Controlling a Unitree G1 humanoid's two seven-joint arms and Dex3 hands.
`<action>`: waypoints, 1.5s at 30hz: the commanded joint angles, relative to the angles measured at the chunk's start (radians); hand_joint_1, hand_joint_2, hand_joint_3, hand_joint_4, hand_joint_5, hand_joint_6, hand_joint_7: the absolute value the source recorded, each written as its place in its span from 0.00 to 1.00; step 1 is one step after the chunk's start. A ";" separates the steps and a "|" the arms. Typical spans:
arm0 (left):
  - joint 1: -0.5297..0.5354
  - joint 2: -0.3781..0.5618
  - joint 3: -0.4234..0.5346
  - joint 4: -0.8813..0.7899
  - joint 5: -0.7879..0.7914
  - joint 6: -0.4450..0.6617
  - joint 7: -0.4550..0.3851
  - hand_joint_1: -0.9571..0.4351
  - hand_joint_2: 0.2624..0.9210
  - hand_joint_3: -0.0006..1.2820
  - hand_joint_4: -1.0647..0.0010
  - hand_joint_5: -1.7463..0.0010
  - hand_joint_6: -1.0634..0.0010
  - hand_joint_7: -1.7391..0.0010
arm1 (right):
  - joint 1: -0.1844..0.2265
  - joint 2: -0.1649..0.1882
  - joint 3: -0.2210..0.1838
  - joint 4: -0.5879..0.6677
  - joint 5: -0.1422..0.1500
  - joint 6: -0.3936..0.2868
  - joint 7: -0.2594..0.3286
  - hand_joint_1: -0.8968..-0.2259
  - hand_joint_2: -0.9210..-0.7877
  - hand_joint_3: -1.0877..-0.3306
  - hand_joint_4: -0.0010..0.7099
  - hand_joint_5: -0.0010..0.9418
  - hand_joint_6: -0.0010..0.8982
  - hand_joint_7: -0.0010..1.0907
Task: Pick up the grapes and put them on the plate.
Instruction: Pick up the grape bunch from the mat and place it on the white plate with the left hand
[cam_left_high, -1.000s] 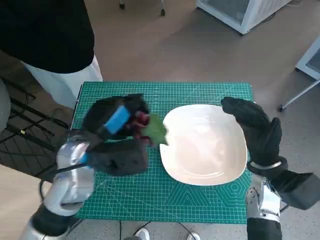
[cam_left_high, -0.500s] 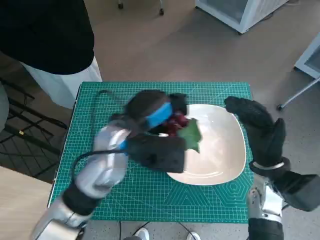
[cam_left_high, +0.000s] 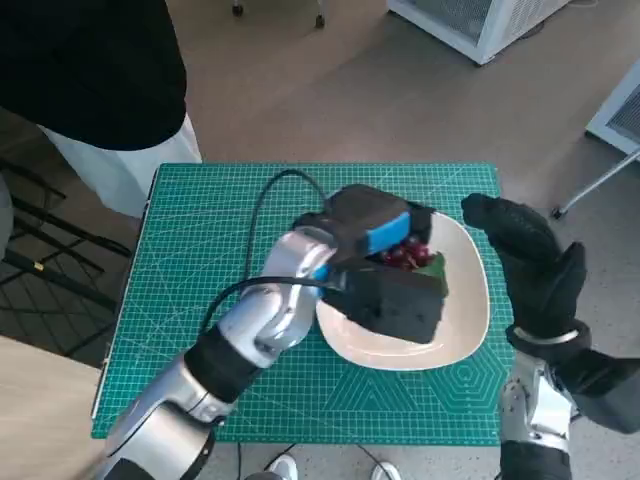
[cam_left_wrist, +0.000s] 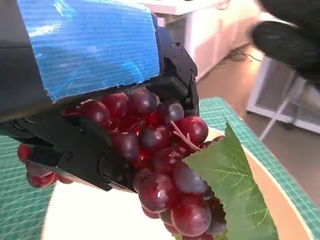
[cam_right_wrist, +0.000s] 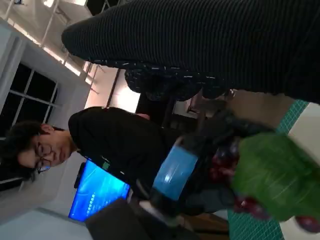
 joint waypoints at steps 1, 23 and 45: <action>-0.045 -0.026 -0.012 0.077 0.001 -0.030 0.030 0.69 1.00 0.10 0.46 0.17 0.41 0.41 | 0.023 0.000 -0.008 0.001 -0.002 -0.003 -0.015 0.56 0.00 0.61 0.51 0.00 0.31 0.01; -0.060 -0.088 0.042 0.231 -0.121 -0.062 0.008 0.78 1.00 0.15 0.51 0.18 0.55 0.49 | -0.005 -0.003 -0.012 0.047 -0.020 -0.036 -0.025 0.57 0.00 0.61 0.51 0.00 0.31 0.01; -0.022 -0.008 0.095 0.243 -0.223 -0.202 -0.034 0.24 1.00 0.04 1.00 1.00 0.92 1.00 | -0.027 0.000 -0.008 0.069 -0.012 -0.023 -0.015 0.58 0.00 0.60 0.51 0.00 0.31 0.01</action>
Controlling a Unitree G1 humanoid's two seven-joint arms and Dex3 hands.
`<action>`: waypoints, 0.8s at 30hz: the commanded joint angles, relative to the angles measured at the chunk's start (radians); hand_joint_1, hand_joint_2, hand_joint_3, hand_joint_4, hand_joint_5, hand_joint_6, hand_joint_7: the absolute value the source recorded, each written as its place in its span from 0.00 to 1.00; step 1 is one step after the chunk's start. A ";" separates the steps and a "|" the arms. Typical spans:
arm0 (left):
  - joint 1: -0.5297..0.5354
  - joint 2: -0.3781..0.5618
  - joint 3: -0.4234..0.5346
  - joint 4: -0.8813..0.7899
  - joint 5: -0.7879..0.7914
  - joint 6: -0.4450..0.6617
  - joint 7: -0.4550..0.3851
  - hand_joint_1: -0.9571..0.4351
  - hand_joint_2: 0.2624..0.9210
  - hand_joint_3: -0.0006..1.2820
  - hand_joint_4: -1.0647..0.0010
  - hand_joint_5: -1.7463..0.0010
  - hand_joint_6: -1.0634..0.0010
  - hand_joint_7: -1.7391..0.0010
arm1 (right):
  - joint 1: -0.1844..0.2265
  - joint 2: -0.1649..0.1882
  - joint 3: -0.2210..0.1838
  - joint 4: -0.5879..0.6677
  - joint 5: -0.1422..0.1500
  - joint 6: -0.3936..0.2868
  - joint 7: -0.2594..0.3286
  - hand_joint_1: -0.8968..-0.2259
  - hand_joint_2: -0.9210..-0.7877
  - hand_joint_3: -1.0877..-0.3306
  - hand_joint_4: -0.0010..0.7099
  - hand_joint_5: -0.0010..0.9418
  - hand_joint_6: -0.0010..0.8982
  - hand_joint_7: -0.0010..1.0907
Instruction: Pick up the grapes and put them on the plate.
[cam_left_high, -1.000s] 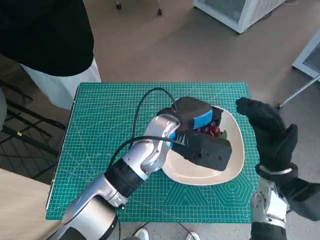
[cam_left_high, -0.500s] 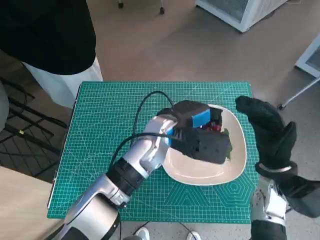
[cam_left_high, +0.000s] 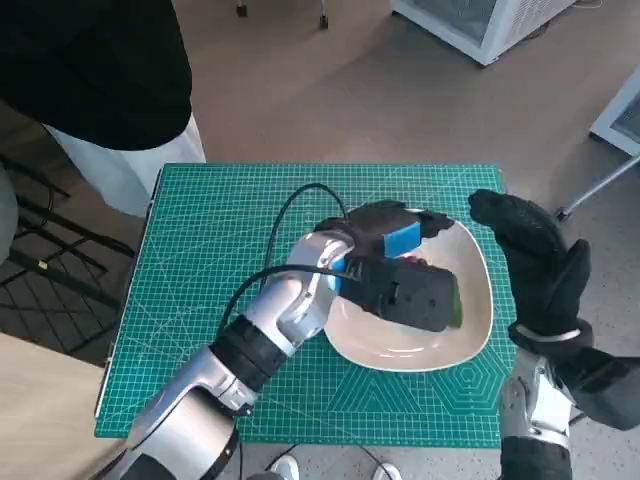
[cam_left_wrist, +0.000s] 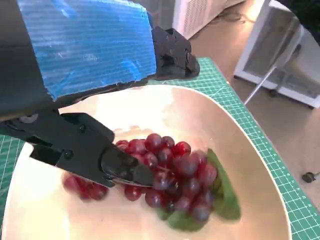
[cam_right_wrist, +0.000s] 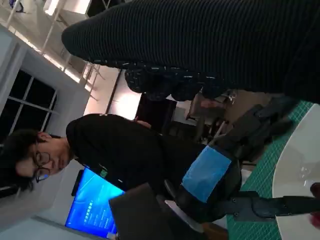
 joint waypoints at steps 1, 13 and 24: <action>0.021 0.041 0.068 0.008 -0.094 -0.079 -0.036 0.24 1.00 0.04 1.00 1.00 0.93 1.00 | 0.006 0.001 0.004 0.013 0.007 0.016 0.002 0.58 0.00 0.60 0.51 0.00 0.31 0.01; 0.149 0.113 0.353 0.049 -0.490 -0.298 -0.171 0.27 1.00 0.12 1.00 1.00 0.97 1.00 | 0.004 0.006 0.011 0.003 0.006 0.023 0.000 0.58 0.00 0.60 0.51 0.00 0.31 0.01; 0.357 0.055 0.582 -0.097 -0.747 -0.456 -0.077 0.29 1.00 0.26 0.99 1.00 0.92 0.98 | 0.005 0.010 0.020 -0.003 -0.003 0.022 -0.006 0.58 0.00 0.59 0.51 0.00 0.31 0.01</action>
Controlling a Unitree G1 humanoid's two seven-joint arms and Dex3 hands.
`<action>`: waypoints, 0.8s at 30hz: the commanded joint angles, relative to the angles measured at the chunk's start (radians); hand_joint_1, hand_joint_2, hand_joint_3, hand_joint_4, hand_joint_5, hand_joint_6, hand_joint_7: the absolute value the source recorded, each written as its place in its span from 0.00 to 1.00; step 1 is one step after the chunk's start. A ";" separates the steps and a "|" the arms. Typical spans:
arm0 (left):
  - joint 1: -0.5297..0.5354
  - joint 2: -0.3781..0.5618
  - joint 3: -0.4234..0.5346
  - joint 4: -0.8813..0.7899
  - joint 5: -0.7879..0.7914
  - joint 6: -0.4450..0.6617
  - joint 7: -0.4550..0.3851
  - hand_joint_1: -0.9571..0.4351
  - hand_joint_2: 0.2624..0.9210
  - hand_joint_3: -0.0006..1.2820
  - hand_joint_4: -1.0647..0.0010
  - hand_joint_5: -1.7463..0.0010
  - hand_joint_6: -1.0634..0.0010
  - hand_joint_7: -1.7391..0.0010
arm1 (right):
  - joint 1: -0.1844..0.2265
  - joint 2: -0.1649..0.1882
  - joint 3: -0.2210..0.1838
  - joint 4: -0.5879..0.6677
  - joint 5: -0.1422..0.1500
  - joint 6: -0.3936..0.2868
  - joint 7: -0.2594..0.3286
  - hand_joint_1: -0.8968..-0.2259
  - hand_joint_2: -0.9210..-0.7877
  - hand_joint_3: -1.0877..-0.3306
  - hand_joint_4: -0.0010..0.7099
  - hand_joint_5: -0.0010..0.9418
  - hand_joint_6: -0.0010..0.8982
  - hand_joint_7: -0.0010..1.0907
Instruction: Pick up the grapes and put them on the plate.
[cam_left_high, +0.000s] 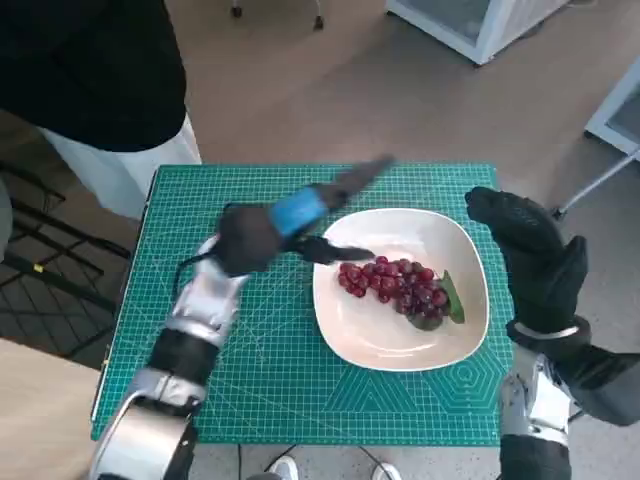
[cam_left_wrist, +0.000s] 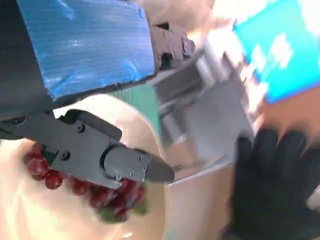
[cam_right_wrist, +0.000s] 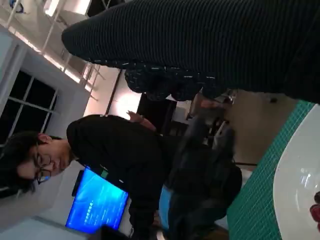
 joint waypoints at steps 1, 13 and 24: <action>0.095 -0.043 0.078 -0.084 -0.075 -0.109 0.068 0.30 1.00 0.27 0.98 0.99 0.91 0.98 | 0.010 0.006 0.008 0.001 -0.003 0.012 -0.007 0.58 0.00 0.59 0.51 0.00 0.31 0.01; 0.253 -0.056 0.129 -0.258 -0.160 -0.173 0.108 0.29 1.00 0.30 0.93 0.99 0.88 0.97 | 0.017 0.009 0.019 -0.020 -0.002 0.028 -0.012 0.58 0.00 0.59 0.51 0.00 0.31 0.00; 0.374 -0.042 0.127 -0.440 -0.231 -0.094 0.075 0.31 1.00 0.31 0.95 1.00 0.92 0.99 | 0.027 0.010 0.024 -0.045 -0.004 0.042 -0.018 0.58 0.00 0.59 0.51 0.00 0.31 0.00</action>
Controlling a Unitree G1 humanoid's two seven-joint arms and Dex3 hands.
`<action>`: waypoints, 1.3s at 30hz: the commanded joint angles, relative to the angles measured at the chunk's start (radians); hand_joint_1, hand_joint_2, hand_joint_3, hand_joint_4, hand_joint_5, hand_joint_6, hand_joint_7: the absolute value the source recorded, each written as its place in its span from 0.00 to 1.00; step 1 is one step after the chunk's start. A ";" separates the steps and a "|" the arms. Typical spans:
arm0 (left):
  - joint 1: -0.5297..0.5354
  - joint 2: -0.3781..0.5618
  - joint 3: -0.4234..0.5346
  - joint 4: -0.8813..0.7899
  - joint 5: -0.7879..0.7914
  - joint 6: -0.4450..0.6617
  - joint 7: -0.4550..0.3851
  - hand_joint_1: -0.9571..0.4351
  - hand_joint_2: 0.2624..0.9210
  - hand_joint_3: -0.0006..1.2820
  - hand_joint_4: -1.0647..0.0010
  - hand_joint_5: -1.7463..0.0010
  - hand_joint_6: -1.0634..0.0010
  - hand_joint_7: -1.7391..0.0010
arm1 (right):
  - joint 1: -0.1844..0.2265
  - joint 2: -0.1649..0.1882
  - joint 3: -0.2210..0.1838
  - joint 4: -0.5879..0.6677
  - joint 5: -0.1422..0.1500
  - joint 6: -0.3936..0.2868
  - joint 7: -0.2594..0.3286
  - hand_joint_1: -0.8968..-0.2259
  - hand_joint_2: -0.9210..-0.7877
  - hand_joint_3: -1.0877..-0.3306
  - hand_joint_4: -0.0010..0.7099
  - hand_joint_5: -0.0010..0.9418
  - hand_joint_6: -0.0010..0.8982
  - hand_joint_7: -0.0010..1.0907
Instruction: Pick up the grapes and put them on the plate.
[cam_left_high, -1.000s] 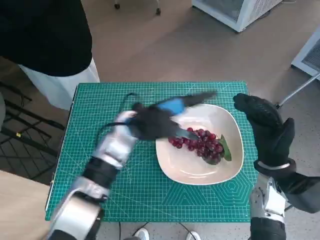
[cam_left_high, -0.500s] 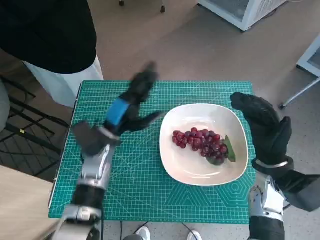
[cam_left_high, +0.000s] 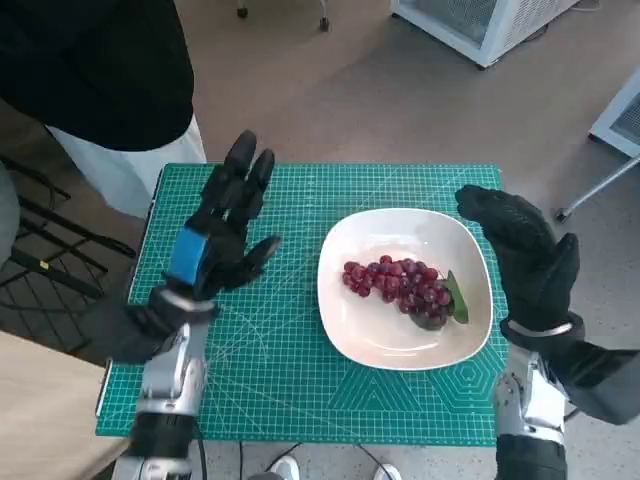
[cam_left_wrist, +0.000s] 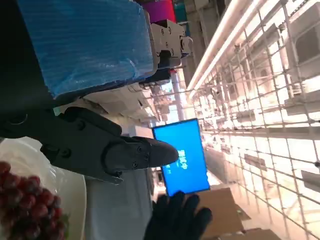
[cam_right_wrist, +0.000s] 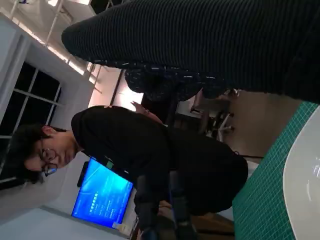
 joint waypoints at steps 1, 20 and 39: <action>0.047 0.002 -0.001 -0.056 -0.007 0.011 0.005 0.31 1.00 0.31 0.95 1.00 0.92 0.99 | 0.026 0.004 0.004 -0.010 -0.003 0.018 -0.011 0.58 0.00 0.59 0.51 0.00 0.31 0.00; 0.161 -0.004 -0.012 -0.153 -0.012 0.023 0.038 0.30 1.00 0.39 0.94 0.99 0.92 0.99 | 0.049 -0.001 0.009 -0.048 -0.002 0.033 -0.018 0.58 0.00 0.59 0.51 0.00 0.31 0.00; 0.230 0.012 -0.012 -0.254 -0.023 0.055 0.028 0.29 1.00 0.39 0.90 0.99 0.89 0.98 | 0.078 0.001 0.020 -0.094 -0.019 0.036 -0.037 0.59 0.00 0.58 0.51 0.00 0.30 0.00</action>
